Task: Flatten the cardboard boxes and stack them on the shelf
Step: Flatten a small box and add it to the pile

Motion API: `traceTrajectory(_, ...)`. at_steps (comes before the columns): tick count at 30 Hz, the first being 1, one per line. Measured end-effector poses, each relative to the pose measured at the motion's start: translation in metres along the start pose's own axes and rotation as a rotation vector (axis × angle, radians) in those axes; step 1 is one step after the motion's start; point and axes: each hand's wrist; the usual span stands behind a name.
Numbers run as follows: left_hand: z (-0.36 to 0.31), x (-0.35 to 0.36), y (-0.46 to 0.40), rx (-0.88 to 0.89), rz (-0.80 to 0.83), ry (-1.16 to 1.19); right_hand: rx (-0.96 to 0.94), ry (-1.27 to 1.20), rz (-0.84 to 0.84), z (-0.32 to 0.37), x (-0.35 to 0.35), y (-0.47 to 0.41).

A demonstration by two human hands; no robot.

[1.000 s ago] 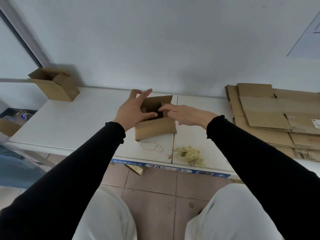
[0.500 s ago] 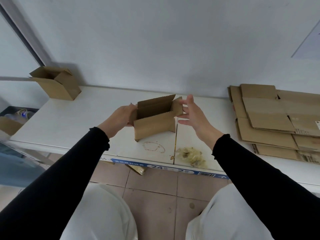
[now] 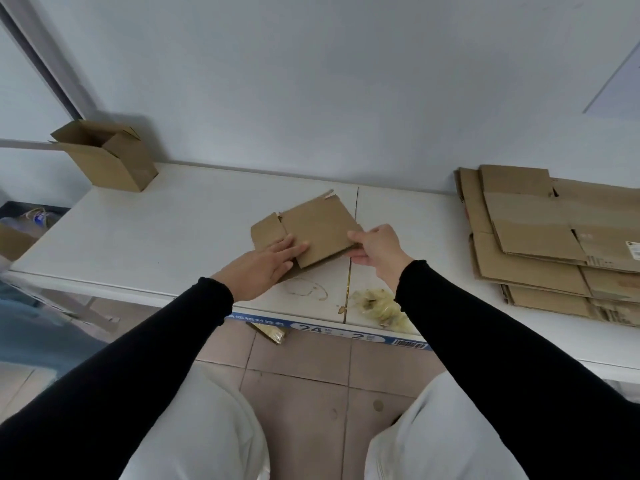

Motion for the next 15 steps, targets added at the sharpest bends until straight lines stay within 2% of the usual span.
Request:
traceTrajectory(2, 0.005, 0.008, -0.004, 0.006, 0.058, 0.005, -0.059, 0.24, -0.016, -0.007, -0.004, -0.003)
traceTrajectory(5, 0.013, 0.016, -0.012, -0.01, 0.147, -0.058, -0.319, 0.98, -0.058, -0.017, -0.006, -0.006)
traceTrajectory(6, 0.013, 0.019, -0.014, -0.015, 0.17, -0.089, -0.419, 1.14, -0.036, -0.019, -0.003, -0.007)
traceTrajectory(9, 0.011, 0.029, -0.019, -0.052, 0.169, -0.134, -0.559, 1.347, 0.201, -0.022, 0.01, -0.017)
traceTrajectory(11, 0.008, 0.032, -0.023, -0.083, 0.084, -0.088, -0.58, 1.455, 0.316, -0.024, 0.017, -0.028)
traceTrajectory(15, 0.011, 0.033, -0.042, -0.131, -0.12, -0.052, -0.548, 1.491, 0.376, -0.032, 0.021, -0.039)
Point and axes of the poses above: each hand's wrist, its own y-axis away from the middle knuckle, its own x-axis out of the palm, z = x × y, and after that the axes turned 4 degrees about y, right-handed
